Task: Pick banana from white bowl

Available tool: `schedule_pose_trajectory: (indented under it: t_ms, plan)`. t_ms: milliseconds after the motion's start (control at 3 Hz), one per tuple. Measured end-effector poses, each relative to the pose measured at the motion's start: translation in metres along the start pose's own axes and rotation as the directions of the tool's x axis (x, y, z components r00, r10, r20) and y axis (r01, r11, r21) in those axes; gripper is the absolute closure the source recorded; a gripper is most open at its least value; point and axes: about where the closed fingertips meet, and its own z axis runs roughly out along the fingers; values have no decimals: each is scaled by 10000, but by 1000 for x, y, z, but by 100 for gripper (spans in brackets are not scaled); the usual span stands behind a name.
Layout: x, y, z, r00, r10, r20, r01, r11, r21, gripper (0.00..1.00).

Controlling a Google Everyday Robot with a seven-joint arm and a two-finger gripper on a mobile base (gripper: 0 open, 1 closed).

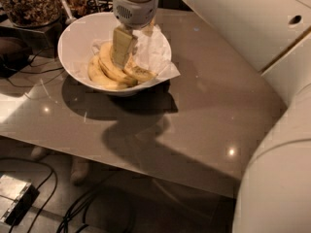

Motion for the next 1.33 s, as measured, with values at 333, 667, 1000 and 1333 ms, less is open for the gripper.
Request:
schedule_pose_trajectory:
  t_ms: [333,667,1000,1333]
  plan:
    - [-8,-2,18,9993,314,-210,-322,9988,-370,28]
    - [-11,-7,29,9978,568,-340,-585,9969,-530,32]
    - [-12,-14,40,9953,832,-503,-863,9943,-631,42]
    - [-12,-20,49,9925,1039,-639,-1084,9916,-708,41]
